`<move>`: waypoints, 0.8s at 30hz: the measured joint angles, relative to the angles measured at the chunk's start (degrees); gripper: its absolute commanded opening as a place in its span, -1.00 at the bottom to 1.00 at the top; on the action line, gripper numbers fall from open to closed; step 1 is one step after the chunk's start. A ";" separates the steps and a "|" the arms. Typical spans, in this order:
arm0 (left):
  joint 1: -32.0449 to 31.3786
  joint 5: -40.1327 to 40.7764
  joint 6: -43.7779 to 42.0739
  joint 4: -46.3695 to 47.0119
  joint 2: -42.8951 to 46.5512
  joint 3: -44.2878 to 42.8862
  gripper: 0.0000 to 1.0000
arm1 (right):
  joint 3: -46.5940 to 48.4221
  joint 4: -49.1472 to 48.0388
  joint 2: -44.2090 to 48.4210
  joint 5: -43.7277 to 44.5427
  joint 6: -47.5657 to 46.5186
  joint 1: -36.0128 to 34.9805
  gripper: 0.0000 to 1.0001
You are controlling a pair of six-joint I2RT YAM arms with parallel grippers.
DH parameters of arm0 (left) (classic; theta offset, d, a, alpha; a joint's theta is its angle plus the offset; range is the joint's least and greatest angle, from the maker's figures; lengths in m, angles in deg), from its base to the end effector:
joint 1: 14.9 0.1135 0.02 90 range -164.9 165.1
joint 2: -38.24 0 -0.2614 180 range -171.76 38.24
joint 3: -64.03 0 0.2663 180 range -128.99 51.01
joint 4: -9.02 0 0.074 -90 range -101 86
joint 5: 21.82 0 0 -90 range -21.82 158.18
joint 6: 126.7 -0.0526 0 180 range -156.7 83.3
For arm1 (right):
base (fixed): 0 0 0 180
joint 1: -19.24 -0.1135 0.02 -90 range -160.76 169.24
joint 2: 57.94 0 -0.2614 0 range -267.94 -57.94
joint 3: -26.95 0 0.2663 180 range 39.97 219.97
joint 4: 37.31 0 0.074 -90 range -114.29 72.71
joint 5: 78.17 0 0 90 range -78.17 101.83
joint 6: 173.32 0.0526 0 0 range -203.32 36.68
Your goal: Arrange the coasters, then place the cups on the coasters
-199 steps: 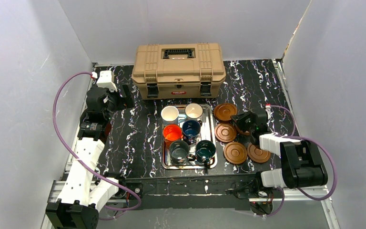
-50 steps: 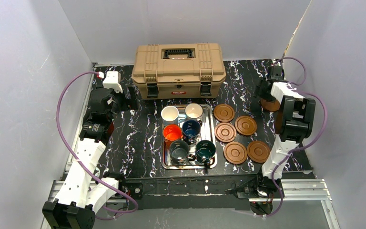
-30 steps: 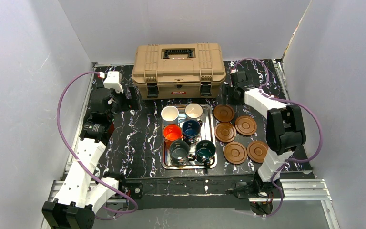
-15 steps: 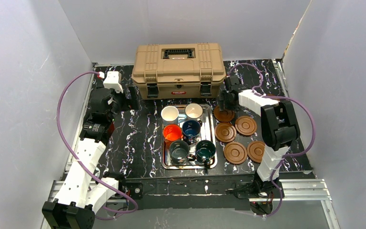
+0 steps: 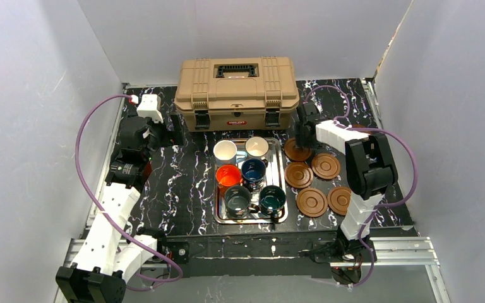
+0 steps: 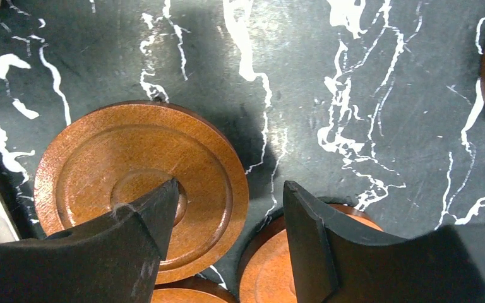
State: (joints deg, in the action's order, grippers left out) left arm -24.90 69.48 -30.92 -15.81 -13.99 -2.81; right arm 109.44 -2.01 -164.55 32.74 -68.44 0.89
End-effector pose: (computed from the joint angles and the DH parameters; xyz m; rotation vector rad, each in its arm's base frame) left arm 0.2387 -0.0409 0.3648 0.0479 1.7519 -0.1814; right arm 0.3860 0.1082 0.1492 0.0508 2.5225 -0.2486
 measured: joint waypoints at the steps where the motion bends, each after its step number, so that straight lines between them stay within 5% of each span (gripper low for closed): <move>1: 0.00 0.02 0.00 0.00 0.00 0.00 0.97 | 0.00 0.09 0.00 0.59 0.00 0.07 0.38; 17: 0.00 0.24 -0.02 0.00 0.00 0.00 0.97 | 6.43 1.22 -4.57 1.66 -0.87 11.13 0.33; 24: -0.11 0.24 -0.02 0.00 0.00 0.00 0.97 | 8.70 3.06 -3.89 0.09 -2.29 12.52 0.55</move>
State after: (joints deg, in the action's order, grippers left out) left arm -25.01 69.72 -30.94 -15.81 -13.99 -2.81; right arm 118.14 1.05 -168.44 32.82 -70.74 13.41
